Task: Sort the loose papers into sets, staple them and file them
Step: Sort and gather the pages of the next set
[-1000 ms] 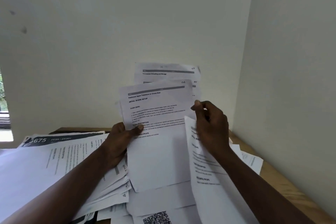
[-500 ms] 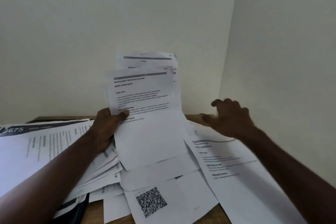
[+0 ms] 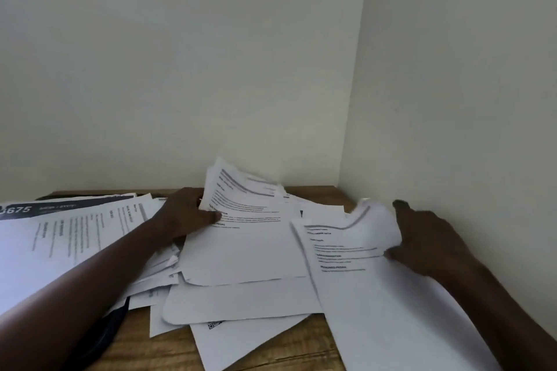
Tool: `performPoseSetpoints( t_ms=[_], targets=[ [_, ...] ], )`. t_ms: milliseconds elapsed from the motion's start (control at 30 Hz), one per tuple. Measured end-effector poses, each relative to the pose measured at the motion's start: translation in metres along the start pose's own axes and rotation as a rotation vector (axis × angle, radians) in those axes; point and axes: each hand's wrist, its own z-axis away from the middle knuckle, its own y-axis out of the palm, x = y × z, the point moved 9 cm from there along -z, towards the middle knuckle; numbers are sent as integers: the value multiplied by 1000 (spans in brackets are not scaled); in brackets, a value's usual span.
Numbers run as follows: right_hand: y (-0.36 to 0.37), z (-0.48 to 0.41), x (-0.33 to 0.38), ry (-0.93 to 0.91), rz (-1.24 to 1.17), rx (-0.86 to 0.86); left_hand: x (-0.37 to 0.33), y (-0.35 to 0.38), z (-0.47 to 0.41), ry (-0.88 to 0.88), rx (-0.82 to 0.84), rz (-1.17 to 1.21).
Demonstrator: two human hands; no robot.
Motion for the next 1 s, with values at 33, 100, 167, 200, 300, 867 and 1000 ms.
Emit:
performPoseSetpoints(
  t_ms=[33,100,167,200,300,867,1000],
  targets=[
    [-4,-3,-2,9,-49,-15,-5,-3,1,26,-54,-78],
    [-13,-5,-5,21,-97,-55,-6,-12,3,10,-174,-87],
    [-27,-4,-6,26,-96,-140,-5,-21,7,-27,-274,-67],
    [-37,-3,-5,22,-100,-201,-6,-24,8,-30,-309,-65],
    [-79,4,6,-15,-85,-423,-12,-31,11,-1,-370,-76],
    [-128,-87,47,-7,-480,-537,53,-99,14,-220,-850,646],
    [-139,-107,61,-47,-584,-405,28,-76,7,-138,-703,701]
  ],
)
